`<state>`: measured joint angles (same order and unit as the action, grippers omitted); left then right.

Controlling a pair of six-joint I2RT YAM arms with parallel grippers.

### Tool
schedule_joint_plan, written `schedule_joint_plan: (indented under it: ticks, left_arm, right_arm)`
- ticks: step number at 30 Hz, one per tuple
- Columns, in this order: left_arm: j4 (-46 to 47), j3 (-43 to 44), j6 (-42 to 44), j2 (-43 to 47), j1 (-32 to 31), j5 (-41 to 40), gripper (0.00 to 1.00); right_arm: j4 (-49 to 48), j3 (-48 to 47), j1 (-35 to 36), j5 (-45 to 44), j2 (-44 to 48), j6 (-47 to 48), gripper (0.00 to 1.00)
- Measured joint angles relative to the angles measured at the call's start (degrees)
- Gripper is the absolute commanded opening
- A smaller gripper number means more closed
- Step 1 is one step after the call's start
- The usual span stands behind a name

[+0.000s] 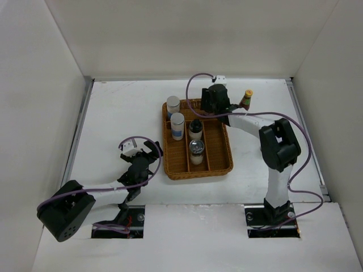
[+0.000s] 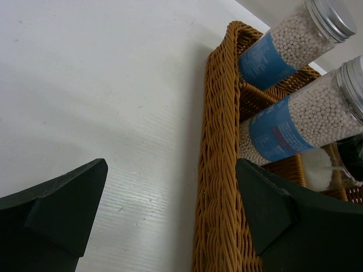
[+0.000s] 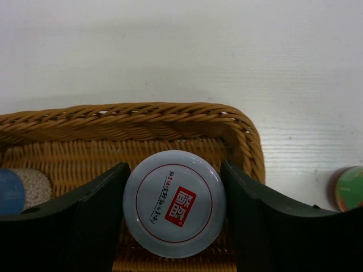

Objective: Organize the condiment bottles

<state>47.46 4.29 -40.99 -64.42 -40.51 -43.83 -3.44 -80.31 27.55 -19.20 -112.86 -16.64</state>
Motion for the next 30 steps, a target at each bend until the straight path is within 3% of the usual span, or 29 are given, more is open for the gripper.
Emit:
schedule_joint_plan:
  ticks: [4,9,16,20,25,30]
  left_arm:
    - [0.00,0.00,0.00,-0.04,0.00,0.04,1.00]
    - [-0.04,0.22,0.00,-0.61,0.00,0.20,1.00]
    - [-0.02,0.31,0.00,-0.57,0.04,0.57,1.00]
    - [0.00,0.31,-0.02,-0.52,0.04,0.63,1.00]
    - [0.00,0.31,-0.02,-0.52,0.04,0.92,1.00]
    - [0.00,0.35,-0.04,-0.66,0.04,1.05,1.00]
  right_arm:
    - [0.44,-0.24,0.35,0.52,-0.22,-0.15,0.85]
    - [0.85,-0.11,0.68,0.48,3.48,-0.02,0.95]
    - [-0.44,5.66,0.11,-1.99,23.39,0.96,0.97]
    - [-3.17,9.66,-4.04,-6.60,31.26,2.34,0.99]
    - [-3.61,12.85,-11.63,-11.08,29.09,3.85,0.99]
    - [-2.95,13.00,-14.32,-9.22,22.16,4.66,0.98]
